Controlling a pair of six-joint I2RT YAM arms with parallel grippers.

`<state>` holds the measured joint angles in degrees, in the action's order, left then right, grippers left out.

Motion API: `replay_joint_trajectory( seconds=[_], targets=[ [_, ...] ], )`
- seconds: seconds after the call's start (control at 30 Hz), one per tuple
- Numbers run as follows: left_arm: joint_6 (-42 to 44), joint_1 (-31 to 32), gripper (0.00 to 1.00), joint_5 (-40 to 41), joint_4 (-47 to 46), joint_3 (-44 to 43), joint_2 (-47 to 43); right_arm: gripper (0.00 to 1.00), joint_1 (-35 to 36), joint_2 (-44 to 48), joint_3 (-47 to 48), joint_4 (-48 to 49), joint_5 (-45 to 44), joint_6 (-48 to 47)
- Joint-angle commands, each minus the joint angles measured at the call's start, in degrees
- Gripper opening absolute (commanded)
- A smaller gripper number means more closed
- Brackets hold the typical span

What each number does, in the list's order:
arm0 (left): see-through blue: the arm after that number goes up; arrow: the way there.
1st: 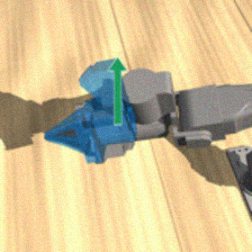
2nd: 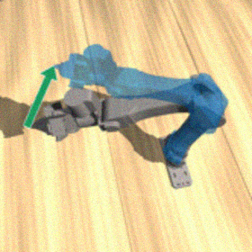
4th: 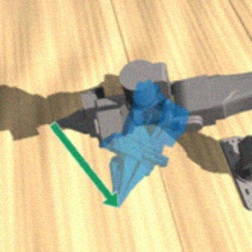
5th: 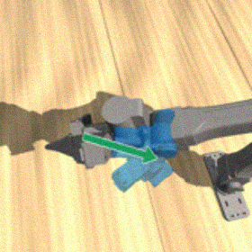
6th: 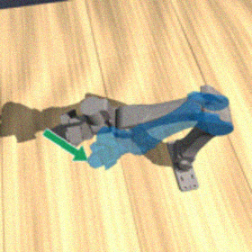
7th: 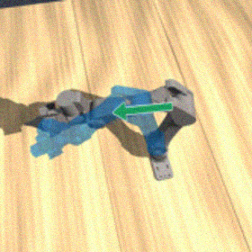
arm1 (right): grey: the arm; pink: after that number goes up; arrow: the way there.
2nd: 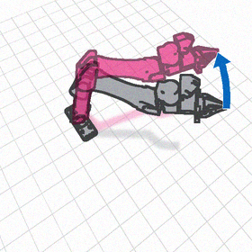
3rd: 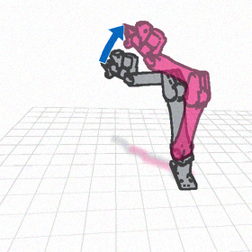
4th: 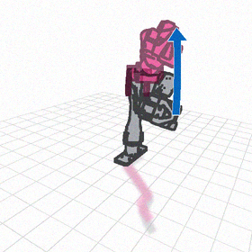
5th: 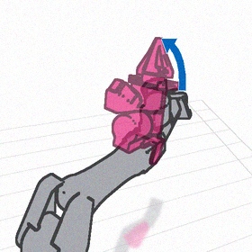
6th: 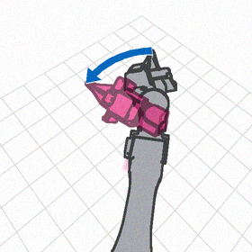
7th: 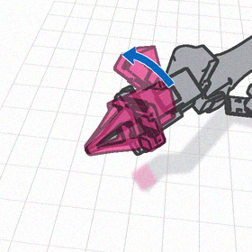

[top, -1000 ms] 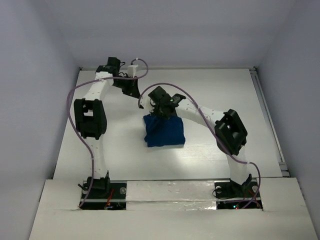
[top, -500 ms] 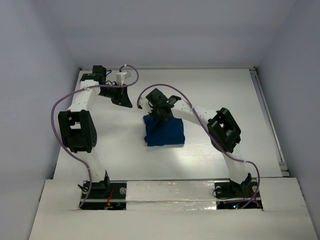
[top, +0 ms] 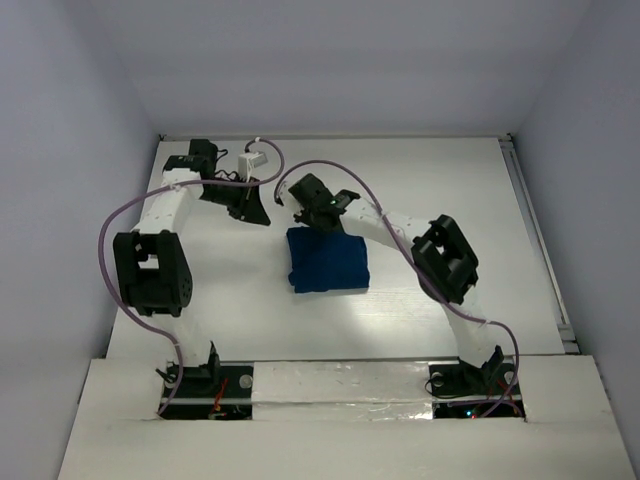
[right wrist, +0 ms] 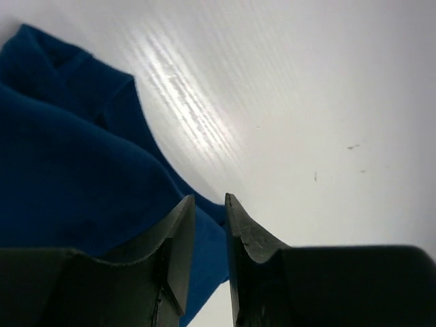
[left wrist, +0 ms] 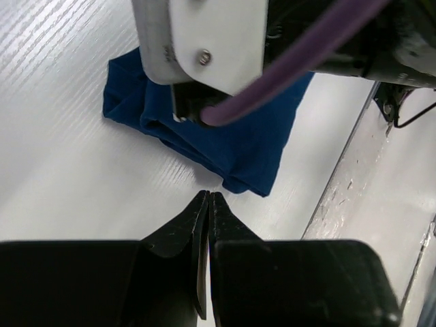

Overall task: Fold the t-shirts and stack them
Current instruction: Fold the long partially folded tshirt into a neat square, then smooth out wrinkles on the folded tshirt

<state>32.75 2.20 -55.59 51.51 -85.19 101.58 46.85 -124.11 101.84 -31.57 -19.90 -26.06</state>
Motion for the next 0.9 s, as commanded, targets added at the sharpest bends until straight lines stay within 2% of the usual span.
replay_joint_trajectory(
  seconds=[0.0, 0.07, 0.17, 0.2, 0.3, 0.33, 0.43, 0.63, 0.87],
  targets=[
    [1.8, 0.0, 0.00, -4.1, 2.2, -1.3, -4.5, 0.30, -0.4, 4.7, -0.6, 4.6, -4.5, 2.3],
    [1.8, 0.6, 0.00, -4.9, 1.5, -0.6, -5.5, 0.28, -0.9, 9.7, -3.5, 4.6, -1.7, 2.9],
    [-1.1, 2.5, 0.00, -5.2, -3.8, 3.4, -6.8, 0.10, -0.9, 19.0, -8.7, 5.6, 6.7, 3.5],
    [-2.2, 3.3, 0.00, -5.0, -4.9, 4.6, -7.0, 0.00, -0.9, 20.9, -11.9, 4.4, 9.3, 3.7],
    [-4.3, 6.0, 0.00, -5.5, -9.1, 9.0, -7.0, 0.00, -0.9, 25.5, -16.2, -1.1, 19.4, 4.1],
    [-6.2, 6.7, 0.00, -5.5, -11.6, 11.3, -7.0, 0.00, -0.9, 26.5, -17.9, -1.6, 24.5, 4.1],
    [-8.6, 8.8, 0.00, -4.6, -14.6, 14.9, -6.4, 0.00, -0.9, 30.9, -23.6, -3.5, 32.6, 3.7],
    [-10.7, 10.0, 0.00, -9.0, -22.2, 21.5, -4.3, 0.00, -0.9, 31.0, -29.7, -4.9, 45.8, 4.9],
    [-17.8, 12.2, 0.00, -10.4, -31.1, 25.9, -2.9, 0.00, -0.9, 24.3, -29.3, -5.9, 48.6, 5.9]
  ],
)
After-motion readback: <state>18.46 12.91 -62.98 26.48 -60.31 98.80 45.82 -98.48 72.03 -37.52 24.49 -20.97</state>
